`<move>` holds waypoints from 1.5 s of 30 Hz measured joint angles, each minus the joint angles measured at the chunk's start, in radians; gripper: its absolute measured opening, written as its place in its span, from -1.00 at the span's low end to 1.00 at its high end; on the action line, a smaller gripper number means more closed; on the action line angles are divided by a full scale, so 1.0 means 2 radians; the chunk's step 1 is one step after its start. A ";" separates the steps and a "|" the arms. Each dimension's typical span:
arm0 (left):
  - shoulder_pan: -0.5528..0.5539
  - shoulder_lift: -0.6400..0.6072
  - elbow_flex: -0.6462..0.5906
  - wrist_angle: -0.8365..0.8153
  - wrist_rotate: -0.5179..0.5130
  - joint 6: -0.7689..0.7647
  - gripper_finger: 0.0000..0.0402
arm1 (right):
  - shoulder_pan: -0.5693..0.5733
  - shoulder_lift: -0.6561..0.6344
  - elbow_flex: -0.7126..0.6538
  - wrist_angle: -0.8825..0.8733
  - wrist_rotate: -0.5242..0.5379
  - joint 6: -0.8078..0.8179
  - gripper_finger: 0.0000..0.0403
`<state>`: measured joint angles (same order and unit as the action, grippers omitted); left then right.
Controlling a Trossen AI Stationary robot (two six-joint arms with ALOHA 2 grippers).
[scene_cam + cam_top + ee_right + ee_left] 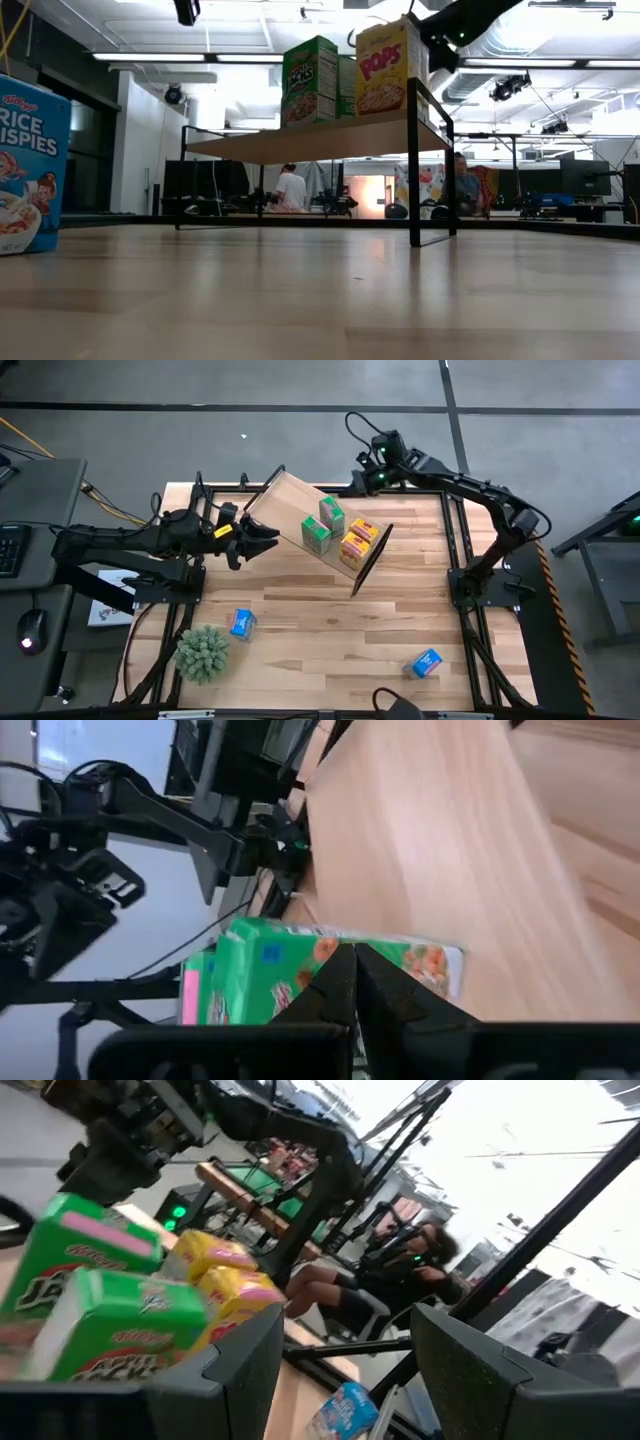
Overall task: Stack cereal on shelf
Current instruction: Adjust the green cereal box on the shelf
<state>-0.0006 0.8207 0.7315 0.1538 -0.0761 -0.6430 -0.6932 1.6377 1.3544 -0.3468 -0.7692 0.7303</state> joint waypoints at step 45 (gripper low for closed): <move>0.014 0.087 0.000 -0.170 -0.055 0.026 0.05 | 0.036 0.025 0.000 0.008 -0.039 -0.054 -1.00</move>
<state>0.0270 0.9946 0.7311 -0.1868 -0.1858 -0.5909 -0.6205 1.6871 1.3544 -0.3307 -0.8476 0.6229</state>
